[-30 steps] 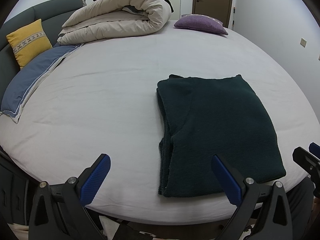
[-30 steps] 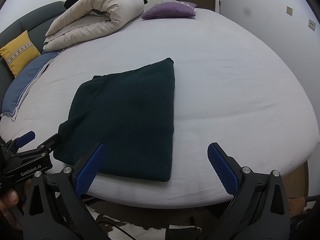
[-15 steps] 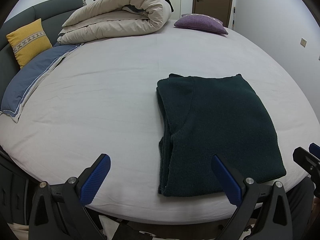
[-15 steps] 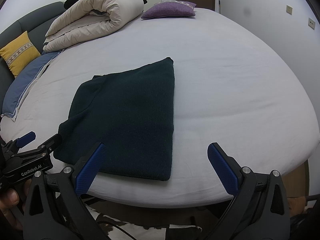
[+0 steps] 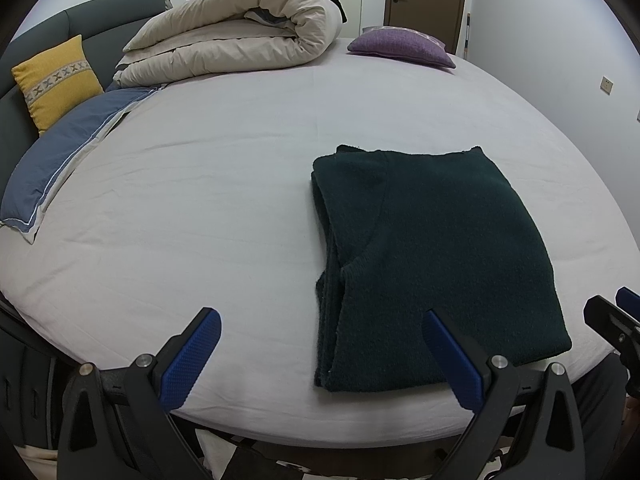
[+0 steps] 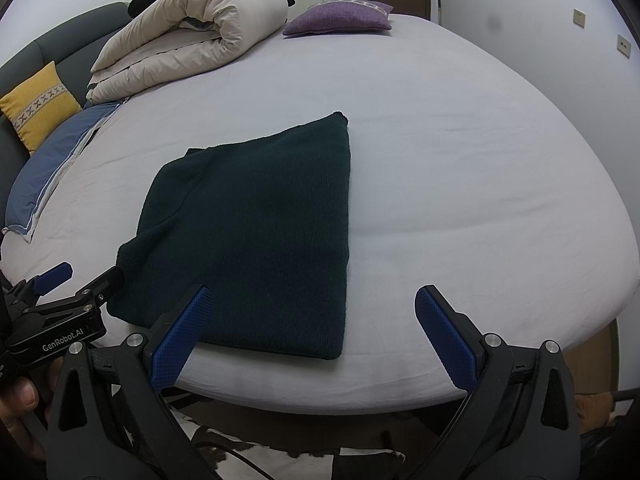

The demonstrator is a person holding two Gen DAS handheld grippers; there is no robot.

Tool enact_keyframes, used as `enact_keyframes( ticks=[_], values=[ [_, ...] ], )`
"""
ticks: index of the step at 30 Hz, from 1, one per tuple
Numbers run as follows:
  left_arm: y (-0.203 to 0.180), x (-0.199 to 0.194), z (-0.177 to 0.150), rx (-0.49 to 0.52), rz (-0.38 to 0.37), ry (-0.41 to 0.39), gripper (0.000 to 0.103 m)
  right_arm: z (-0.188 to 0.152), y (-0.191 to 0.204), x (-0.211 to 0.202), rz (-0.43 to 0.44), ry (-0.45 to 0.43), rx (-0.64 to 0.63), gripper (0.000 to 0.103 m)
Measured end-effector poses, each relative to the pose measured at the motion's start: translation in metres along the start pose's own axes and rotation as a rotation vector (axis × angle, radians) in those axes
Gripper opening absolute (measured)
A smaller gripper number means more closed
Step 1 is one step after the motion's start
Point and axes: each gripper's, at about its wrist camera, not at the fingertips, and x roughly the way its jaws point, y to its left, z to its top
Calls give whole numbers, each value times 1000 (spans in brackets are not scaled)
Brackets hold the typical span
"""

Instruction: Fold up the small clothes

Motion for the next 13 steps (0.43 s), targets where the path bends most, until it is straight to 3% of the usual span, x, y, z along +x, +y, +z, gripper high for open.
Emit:
enact_keyframes(
  ticks=[13],
  values=[
    [-1, 1, -1, 0, 3, -4, 103, 1, -1, 1, 1, 1, 0, 103]
  ],
)
